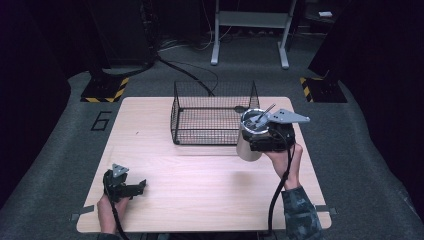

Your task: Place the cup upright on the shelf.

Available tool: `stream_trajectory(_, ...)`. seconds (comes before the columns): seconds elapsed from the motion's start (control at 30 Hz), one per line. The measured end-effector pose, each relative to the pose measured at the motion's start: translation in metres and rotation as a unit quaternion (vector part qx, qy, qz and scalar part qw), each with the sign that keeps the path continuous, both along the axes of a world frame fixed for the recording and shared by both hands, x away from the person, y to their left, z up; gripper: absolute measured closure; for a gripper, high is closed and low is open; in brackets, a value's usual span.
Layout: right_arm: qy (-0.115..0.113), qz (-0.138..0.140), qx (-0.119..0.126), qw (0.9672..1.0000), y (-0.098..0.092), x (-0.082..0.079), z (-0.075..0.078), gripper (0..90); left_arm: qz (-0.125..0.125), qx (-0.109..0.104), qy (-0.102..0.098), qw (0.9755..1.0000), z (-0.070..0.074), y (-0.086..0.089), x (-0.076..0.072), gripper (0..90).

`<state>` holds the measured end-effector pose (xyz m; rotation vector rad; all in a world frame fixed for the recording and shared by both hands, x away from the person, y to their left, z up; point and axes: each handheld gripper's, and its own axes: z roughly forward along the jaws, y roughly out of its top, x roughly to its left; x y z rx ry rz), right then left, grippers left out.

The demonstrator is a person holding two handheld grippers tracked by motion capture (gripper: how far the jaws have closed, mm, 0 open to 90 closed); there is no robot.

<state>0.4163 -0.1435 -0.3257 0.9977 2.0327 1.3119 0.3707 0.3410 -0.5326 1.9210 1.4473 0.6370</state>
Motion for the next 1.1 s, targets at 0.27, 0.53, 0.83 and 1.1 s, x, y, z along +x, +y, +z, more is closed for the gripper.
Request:
stream_trajectory(0.27,-0.002,0.005,-0.001,1.0,0.008,0.01,0.01,3.8,0.0,0.0,0.0,1.0,0.0,0.0,0.0,2.9)
stream_trajectory(0.53,-0.003,0.009,-0.002,1.0,0.015,0.021,0.02,3.8,0.0,0.0,0.0,1.0,0.0,0.0,0.0,2.9)
stream_trajectory(0.83,-0.003,0.004,0.001,1.0,0.022,0.039,0.028,3.8,0.0,0.0,0.0,1.0,0.0,0.0,0.0,2.9)
stream_trajectory(1.1,-0.005,0.003,0.001,1.0,0.028,0.05,0.036,3.8,0.0,0.0,0.0,1.0,0.0,0.0,0.0,2.9)
